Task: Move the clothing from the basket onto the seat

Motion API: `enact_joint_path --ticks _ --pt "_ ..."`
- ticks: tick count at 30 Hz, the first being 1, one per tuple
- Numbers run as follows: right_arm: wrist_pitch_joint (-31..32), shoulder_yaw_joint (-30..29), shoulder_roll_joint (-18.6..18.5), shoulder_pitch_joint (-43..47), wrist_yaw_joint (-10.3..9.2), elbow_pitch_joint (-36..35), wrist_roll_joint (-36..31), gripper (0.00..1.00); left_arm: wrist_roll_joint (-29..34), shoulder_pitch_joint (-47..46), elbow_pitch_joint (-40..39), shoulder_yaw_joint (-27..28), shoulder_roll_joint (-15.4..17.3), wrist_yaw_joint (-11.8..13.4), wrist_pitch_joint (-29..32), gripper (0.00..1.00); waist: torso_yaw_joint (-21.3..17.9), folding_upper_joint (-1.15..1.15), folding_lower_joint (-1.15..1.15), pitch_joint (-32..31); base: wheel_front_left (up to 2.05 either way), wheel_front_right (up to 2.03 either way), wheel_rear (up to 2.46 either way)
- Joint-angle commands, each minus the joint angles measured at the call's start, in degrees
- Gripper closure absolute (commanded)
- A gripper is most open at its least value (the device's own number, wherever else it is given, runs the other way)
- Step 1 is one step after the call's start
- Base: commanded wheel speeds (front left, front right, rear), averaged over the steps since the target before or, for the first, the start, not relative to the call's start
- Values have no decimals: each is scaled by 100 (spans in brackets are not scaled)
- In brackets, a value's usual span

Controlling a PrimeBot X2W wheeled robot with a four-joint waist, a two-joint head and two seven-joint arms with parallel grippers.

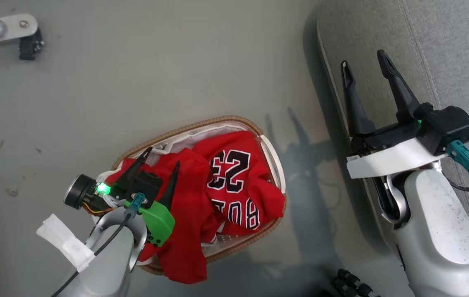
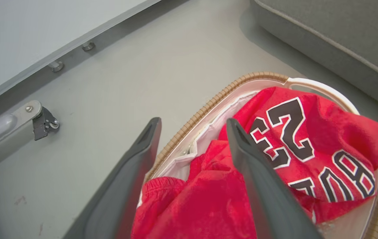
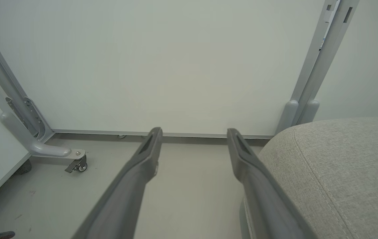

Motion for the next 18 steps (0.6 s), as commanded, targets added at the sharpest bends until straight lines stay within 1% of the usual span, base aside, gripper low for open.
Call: enact_joint_path --ticks 1,9,13,15,18 --pt "-27 27 4 -75 -4 -20 81 0 25 -188 83 -83 105 -22 -6 0 -509 0 -1 611 0 0 0" --pt "-27 178 5 -137 -4 -3 363 0 198 -612 702 -805 450 -37 -6 0 -819 0 -1 1065 0 0 0" --pt "-27 297 6 -116 -4 33 465 0 240 -841 1066 -1041 551 -39 -6 0 -924 0 -1 1227 0 0 0" --pt "-27 346 2 -111 -4 50 519 0 297 -981 1332 -1130 584 -38 -6 0 -969 0 -1 1295 0 0 0" --pt "-27 427 4 -125 -4 57 607 0 402 -1230 1940 -1255 590 61 7 0 -1034 0 -1 1385 0 0 0"
